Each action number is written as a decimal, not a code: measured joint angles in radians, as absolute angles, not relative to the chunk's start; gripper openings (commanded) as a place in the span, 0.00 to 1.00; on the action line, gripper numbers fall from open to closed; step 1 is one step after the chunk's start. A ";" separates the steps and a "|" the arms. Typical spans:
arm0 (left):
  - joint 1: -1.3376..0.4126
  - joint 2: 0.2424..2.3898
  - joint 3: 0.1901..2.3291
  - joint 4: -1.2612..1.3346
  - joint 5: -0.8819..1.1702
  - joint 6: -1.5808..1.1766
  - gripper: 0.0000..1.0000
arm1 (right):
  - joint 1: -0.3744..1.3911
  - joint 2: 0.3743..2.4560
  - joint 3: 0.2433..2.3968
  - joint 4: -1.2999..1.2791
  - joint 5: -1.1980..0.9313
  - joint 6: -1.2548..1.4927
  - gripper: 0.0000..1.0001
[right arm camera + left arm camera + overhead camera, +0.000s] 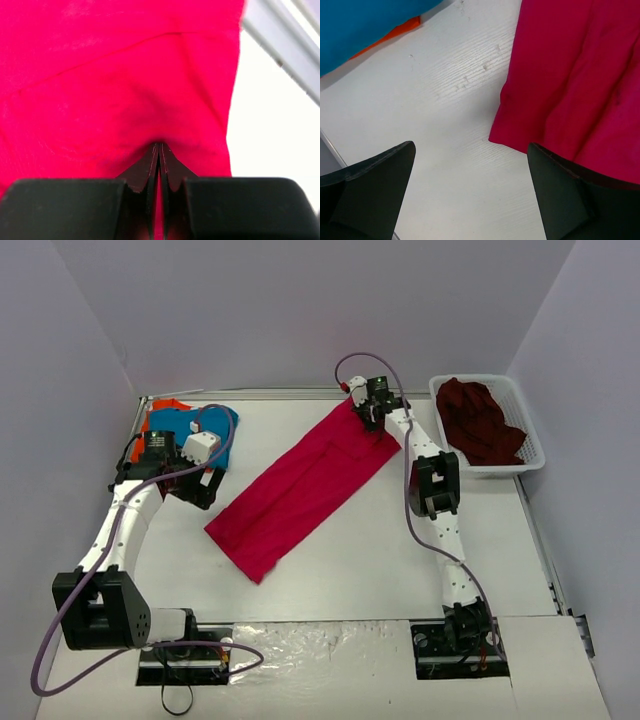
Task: Fold and stack the t-shirts
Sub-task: Rotate the tshirt 90 degrees
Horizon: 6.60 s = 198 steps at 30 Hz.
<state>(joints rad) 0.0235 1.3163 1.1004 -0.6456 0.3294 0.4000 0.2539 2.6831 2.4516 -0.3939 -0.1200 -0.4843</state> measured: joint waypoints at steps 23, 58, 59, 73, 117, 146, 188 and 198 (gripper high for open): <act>0.048 1.208 1.034 -0.619 0.344 0.389 0.94 | 0.530 2.000 1.816 -0.195 -0.094 -0.379 0.00; 0.171 1.142 0.986 -0.596 0.429 0.379 0.94 | 0.899 2.160 1.599 -0.319 -0.155 -0.433 0.00; 0.171 1.142 0.986 -0.595 0.432 0.379 0.94 | 0.896 2.150 1.582 -0.308 -0.155 -0.435 0.00; 0.171 1.142 0.986 -0.597 0.502 0.364 0.94 | 0.606 2.042 1.429 -0.356 -0.158 -0.484 0.00; 0.172 1.193 0.984 -0.601 0.574 0.364 0.94 | 0.271 2.552 2.328 -0.647 0.019 -0.442 0.00; 0.172 1.191 0.984 -0.603 0.576 0.364 0.94 | 0.456 2.635 2.399 -0.611 0.173 -0.541 0.00; 0.173 1.187 0.984 -0.616 0.604 0.366 0.94 | 0.356 2.456 2.099 -0.589 0.146 -0.523 0.00; 0.173 1.187 0.984 -0.622 0.604 0.367 0.94 | 0.366 2.535 2.250 -0.660 0.153 -0.525 0.00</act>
<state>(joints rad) 0.1734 1.1866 0.9844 -0.6224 0.6041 0.3668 0.3664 2.5355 2.2498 -0.6601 0.1532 -0.5247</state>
